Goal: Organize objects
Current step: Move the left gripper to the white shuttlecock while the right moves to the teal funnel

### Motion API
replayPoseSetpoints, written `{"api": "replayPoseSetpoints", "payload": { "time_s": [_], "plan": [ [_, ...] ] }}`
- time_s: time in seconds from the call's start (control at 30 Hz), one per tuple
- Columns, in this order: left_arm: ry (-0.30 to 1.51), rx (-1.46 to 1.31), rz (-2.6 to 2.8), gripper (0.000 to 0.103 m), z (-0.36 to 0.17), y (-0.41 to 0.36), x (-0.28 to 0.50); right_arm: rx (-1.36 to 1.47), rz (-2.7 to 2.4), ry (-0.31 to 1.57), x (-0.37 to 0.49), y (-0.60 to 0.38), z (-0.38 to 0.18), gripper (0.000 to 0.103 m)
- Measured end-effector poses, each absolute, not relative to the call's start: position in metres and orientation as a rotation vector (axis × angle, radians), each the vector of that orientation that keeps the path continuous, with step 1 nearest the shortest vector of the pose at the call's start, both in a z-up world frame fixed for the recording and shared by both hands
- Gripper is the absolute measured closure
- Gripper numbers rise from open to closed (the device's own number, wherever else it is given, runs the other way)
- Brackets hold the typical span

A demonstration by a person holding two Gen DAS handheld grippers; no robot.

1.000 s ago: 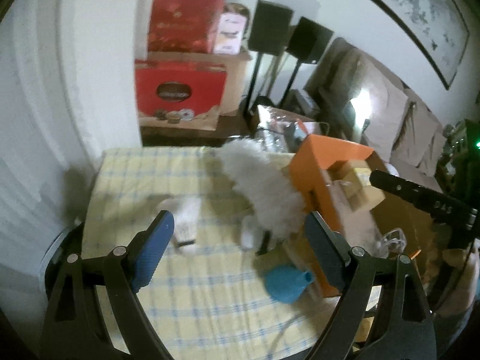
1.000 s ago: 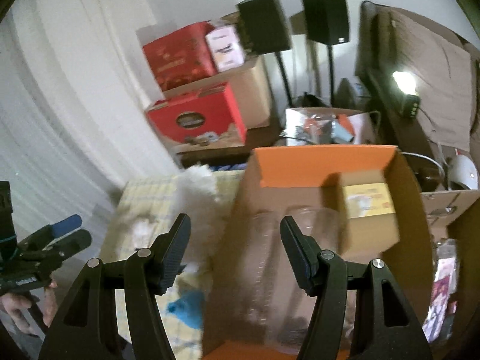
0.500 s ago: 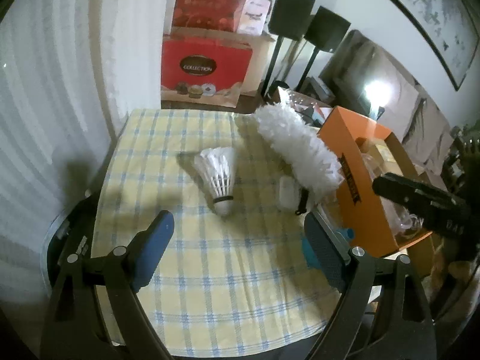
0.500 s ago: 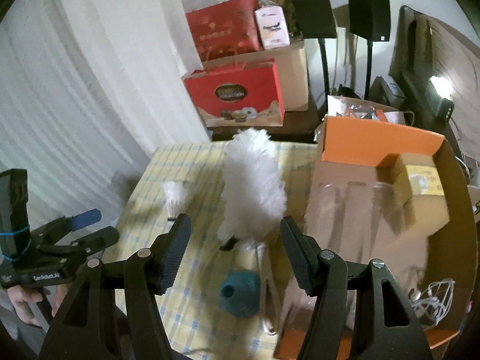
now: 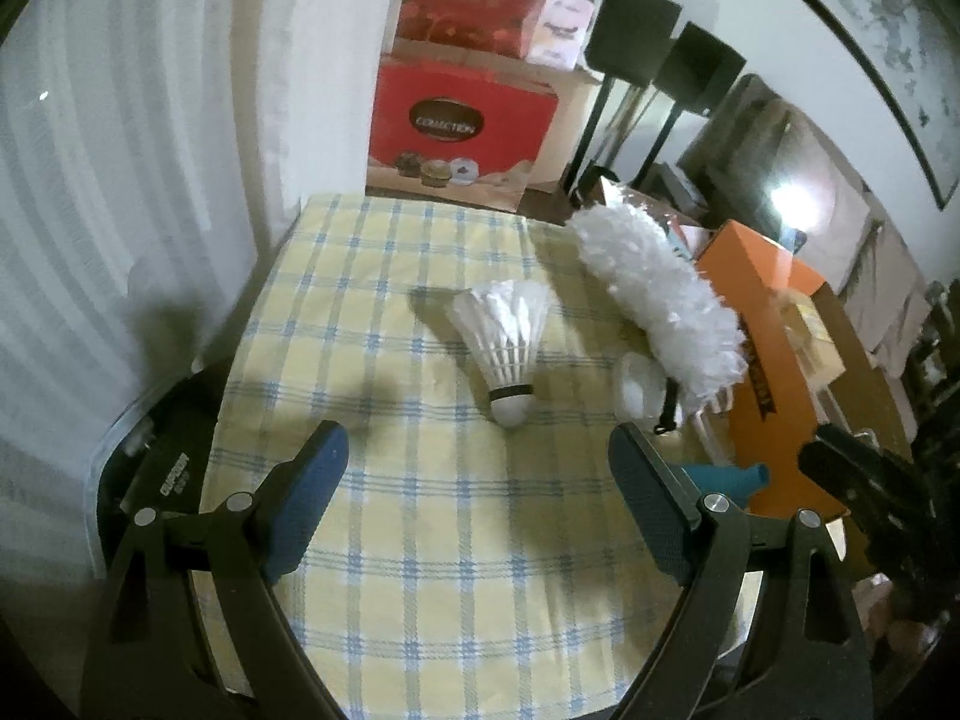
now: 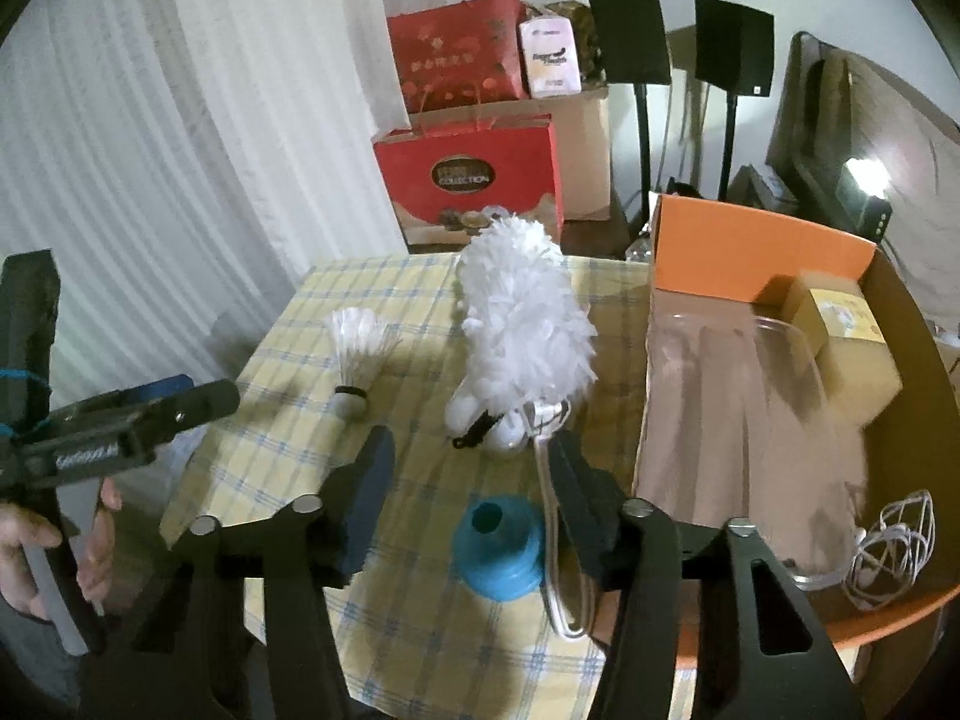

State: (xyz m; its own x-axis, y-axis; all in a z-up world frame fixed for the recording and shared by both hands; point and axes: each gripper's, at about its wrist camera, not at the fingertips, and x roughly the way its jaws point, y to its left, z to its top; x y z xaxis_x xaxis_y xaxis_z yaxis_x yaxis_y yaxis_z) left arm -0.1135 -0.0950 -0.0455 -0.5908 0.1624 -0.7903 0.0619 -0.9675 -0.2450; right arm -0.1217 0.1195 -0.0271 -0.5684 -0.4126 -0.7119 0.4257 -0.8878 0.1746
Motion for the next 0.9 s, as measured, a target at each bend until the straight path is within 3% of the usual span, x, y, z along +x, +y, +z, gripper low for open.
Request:
{"api": "replayPoseSetpoints", "payload": {
  "time_s": [0.2,0.53,0.9],
  "plan": [
    [-0.382,-1.41,2.736,0.016,-0.056,-0.096,-0.12,1.083,-2.448,-0.041,-0.106,0.125,-0.038,0.061],
    [-0.367,-1.418,2.749,0.016,-0.066,-0.095,-0.128,1.064,-2.518,0.011,-0.094,0.119,-0.055,0.068],
    [-0.361,-1.442,2.756,0.016,-0.076,-0.094,-0.14,1.065,-2.61,0.022,-0.087,0.101,-0.071,0.069]
  ]
}}
